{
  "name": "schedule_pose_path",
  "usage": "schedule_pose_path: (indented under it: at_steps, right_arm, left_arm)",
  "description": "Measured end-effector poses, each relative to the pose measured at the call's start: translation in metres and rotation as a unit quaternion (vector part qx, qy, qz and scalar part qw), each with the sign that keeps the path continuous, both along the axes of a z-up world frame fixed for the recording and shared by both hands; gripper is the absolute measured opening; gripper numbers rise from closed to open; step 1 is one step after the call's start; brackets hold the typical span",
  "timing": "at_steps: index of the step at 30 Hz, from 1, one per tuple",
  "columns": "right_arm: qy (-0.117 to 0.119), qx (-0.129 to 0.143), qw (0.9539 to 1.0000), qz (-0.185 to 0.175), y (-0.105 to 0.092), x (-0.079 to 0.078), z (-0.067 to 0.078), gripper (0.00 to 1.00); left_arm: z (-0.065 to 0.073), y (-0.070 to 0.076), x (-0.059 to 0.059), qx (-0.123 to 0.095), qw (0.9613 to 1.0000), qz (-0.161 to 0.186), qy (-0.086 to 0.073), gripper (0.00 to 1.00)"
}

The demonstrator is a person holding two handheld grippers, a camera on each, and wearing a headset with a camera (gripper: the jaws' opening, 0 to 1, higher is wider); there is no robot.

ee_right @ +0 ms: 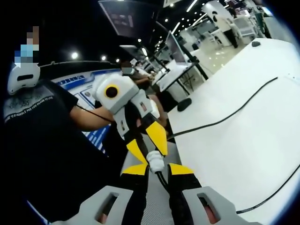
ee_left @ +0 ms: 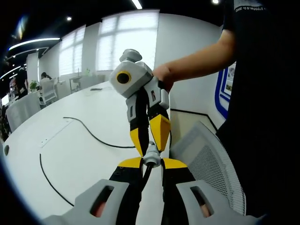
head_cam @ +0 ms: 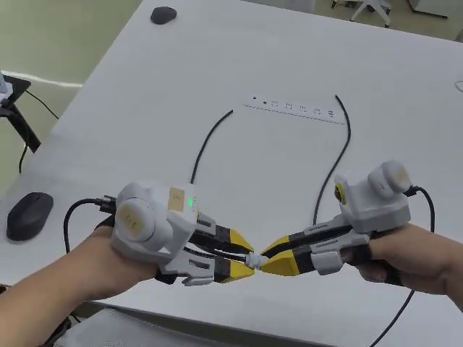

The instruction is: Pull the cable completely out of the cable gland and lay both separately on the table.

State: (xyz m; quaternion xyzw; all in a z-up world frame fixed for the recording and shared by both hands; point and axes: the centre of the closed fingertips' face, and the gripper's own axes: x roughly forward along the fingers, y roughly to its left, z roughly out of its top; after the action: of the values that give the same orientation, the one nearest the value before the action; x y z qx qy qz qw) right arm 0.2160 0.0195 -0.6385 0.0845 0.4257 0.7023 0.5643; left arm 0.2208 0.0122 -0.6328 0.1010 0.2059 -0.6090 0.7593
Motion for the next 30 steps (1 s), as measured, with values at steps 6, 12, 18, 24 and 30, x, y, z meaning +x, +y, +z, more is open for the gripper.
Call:
schedule_pose_path:
  at_steps: [6, 12, 18, 24, 30]
  right_arm:
    - [-0.003, 0.008, 0.9999, 0.012, -0.0019, -0.0001, -0.0004, 0.09]
    - [-0.064, 0.014, 0.9975, 0.027, -0.0029, 0.0007, -0.003, 0.08]
    - [-0.174, 0.018, 0.9837, 0.042, -0.0013, -0.0045, 0.0012, 0.07]
    - [-0.295, 0.009, 0.954, 0.055, -0.0002, -0.0033, 0.0, 0.07]
    - [-0.393, -0.015, 0.9174, 0.062, 0.0024, -0.0063, -0.0016, 0.07]
  left_arm:
    - [-0.0016, -0.0016, 0.001, 0.0, 0.9999, 0.005, 0.011, 0.15]
    - [-0.0047, -0.0023, 0.0011, -0.006, 0.9997, 0.006, 0.022, 0.15]
    - [-0.0043, -0.0019, -0.0002, -0.023, 0.9987, 0.007, 0.045, 0.15]
    - [-0.0049, 0.0009, 0.0008, -0.033, 0.9978, 0.007, 0.057, 0.15]
    - [-0.0072, 0.0041, -0.0013, -0.05, 0.9954, 0.012, 0.081, 0.15]
